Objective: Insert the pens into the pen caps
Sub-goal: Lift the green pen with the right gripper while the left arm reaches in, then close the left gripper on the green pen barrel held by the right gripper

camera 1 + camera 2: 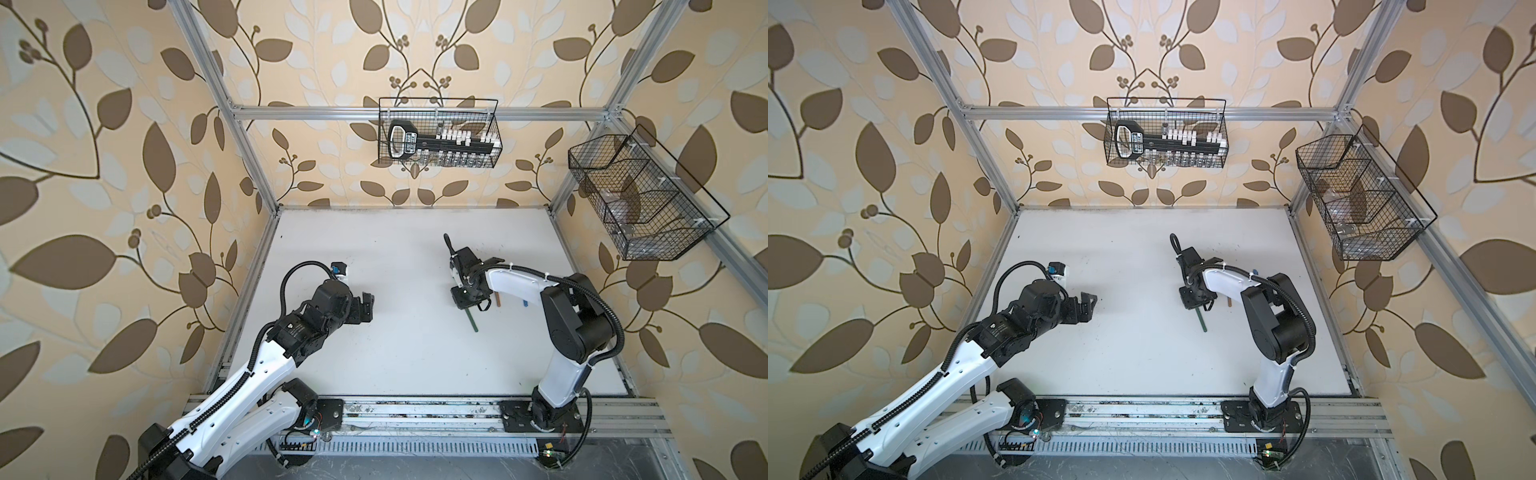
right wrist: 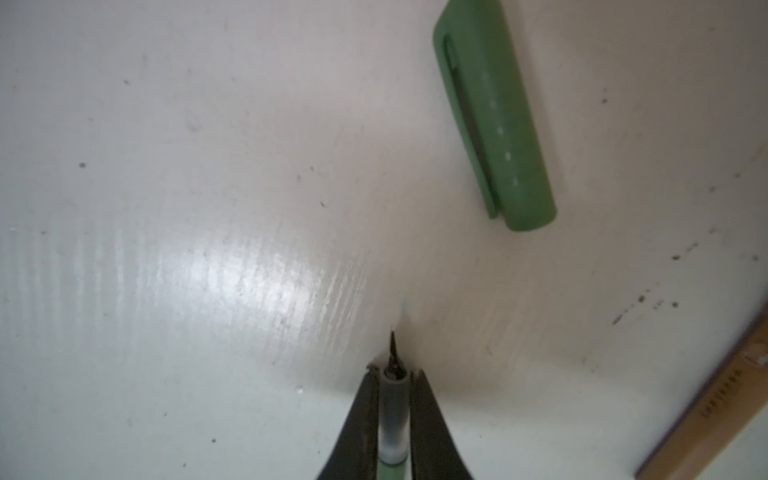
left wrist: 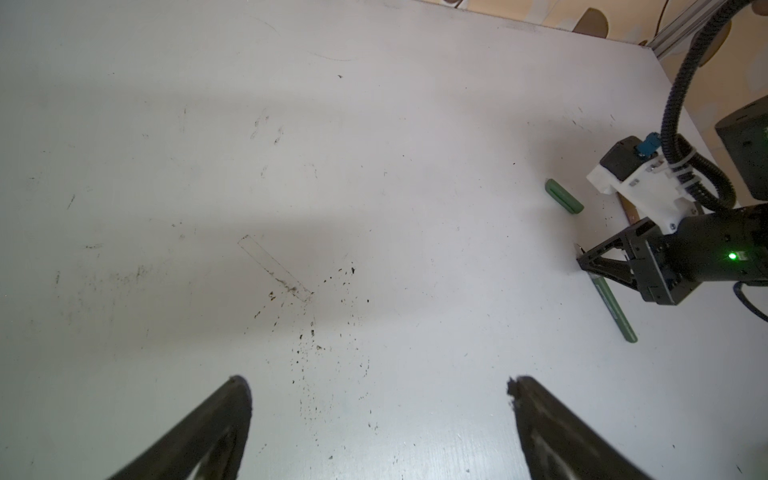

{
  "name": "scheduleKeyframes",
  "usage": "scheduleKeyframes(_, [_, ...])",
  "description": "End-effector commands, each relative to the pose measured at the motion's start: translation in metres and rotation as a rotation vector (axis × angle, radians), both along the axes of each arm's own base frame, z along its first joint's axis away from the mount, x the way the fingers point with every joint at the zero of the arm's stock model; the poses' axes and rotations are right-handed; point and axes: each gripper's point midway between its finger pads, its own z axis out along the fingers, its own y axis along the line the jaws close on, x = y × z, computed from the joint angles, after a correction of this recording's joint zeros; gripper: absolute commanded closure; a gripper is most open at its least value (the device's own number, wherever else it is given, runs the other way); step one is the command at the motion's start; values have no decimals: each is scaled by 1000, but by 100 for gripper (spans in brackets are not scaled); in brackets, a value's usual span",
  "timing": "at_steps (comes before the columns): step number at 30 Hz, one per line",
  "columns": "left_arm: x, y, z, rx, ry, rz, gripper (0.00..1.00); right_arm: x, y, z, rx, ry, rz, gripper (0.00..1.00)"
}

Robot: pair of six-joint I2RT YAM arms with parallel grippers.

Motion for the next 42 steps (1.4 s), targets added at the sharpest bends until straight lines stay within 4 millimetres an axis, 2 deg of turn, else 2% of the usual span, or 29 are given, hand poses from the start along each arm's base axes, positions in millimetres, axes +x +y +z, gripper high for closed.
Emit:
scheduleKeyframes(1, [2, -7, 8, -35, -23, -18, 1, -8, -8, -13, -36, 60, 7, 88])
scheduleKeyframes(8, [4, -14, 5, -56, -14, -37, 1, -6, -7, -5, 19, 51, -10, 95])
scheduleKeyframes(14, [6, -38, 6, -146, -21, -121, 1, 1, 7, 20, 258, 26, -50, 96])
scheduleKeyframes(20, [7, -89, 3, -325, -36, -289, 1, 4, 22, 41, 463, -4, -82, 99])
scheduleKeyframes(24, [8, -128, -11, -363, -17, -378, 1, 1, 38, 52, 600, -8, -91, 99])
scheduleKeyframes(30, [15, -180, -27, -449, 5, -476, 1, -1, 62, 79, 807, -48, -100, 99])
scheduleKeyframes(33, [19, -198, -27, -494, 9, -513, 1, -3, 69, 89, 852, -70, -101, 99])
scheduleKeyframes(34, [20, -202, -35, -496, 28, -515, 1, -5, 71, 91, 859, -75, -102, 99])
scheduleKeyframes(37, [24, -211, -38, -530, 24, -520, 1, -9, 73, 96, 884, -89, -109, 99])
scheduleKeyframes(42, [26, -228, -40, -615, 32, -556, 11, -13, 78, 104, 919, -109, -115, 99])
